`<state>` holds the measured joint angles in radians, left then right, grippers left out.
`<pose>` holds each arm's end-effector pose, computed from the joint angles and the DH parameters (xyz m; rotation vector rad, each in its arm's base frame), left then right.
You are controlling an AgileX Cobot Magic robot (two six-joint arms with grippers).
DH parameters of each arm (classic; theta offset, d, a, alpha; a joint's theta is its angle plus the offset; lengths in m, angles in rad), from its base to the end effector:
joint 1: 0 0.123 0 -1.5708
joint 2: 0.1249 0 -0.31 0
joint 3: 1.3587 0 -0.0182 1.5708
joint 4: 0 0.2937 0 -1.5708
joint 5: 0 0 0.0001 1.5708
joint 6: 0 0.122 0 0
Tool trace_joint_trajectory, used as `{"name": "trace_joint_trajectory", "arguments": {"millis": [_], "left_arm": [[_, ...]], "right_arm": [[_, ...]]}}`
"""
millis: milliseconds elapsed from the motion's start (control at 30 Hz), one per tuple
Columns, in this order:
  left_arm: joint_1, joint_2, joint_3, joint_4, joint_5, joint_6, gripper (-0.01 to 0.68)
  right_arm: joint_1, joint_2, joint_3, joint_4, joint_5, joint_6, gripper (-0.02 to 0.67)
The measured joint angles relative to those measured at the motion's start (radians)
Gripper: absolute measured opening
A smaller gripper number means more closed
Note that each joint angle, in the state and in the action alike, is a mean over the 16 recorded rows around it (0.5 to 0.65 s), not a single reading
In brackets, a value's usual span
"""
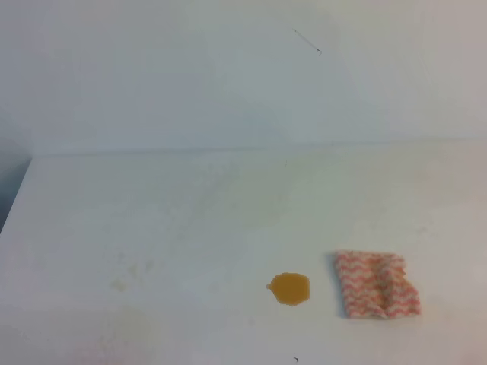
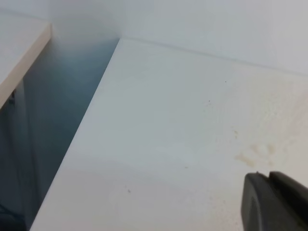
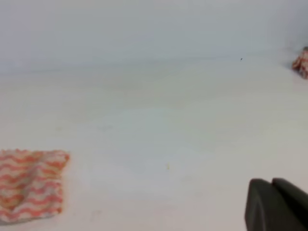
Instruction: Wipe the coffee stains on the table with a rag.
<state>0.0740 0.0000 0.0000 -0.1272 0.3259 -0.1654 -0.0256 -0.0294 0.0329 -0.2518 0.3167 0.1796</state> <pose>0.1020 0.0026 0.1767 -0.2956 1.7865 -0.1875 0.1009 -0.0121 0.1682 0.0246 1.7955 -0.1311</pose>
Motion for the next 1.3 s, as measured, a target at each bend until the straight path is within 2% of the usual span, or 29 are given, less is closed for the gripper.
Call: {"name": "trace_joint_trajectory", "arguments": {"millis": [533, 667, 1067, 1300], "left_arm": [[0.000, 0.000, 0.000, 0.002, 0.000, -0.001, -0.001], [0.000, 0.000, 0.000, 0.002, 0.000, -0.003, -0.001], [0.000, 0.000, 0.000, 0.002, 0.000, -0.006, -0.001], [0.000, 0.000, 0.000, 0.002, 0.000, -0.006, -0.001]], "right_arm": [[0.000, 0.000, -0.002, -0.225, -0.014, 0.004, -0.004], [0.000, 0.000, -0.002, -0.185, -0.025, 0.007, -0.004], [0.000, 0.000, 0.000, 0.065, -0.048, 0.012, -0.004], [0.000, 0.000, 0.000, 0.059, -0.069, 0.003, -0.004]]}}
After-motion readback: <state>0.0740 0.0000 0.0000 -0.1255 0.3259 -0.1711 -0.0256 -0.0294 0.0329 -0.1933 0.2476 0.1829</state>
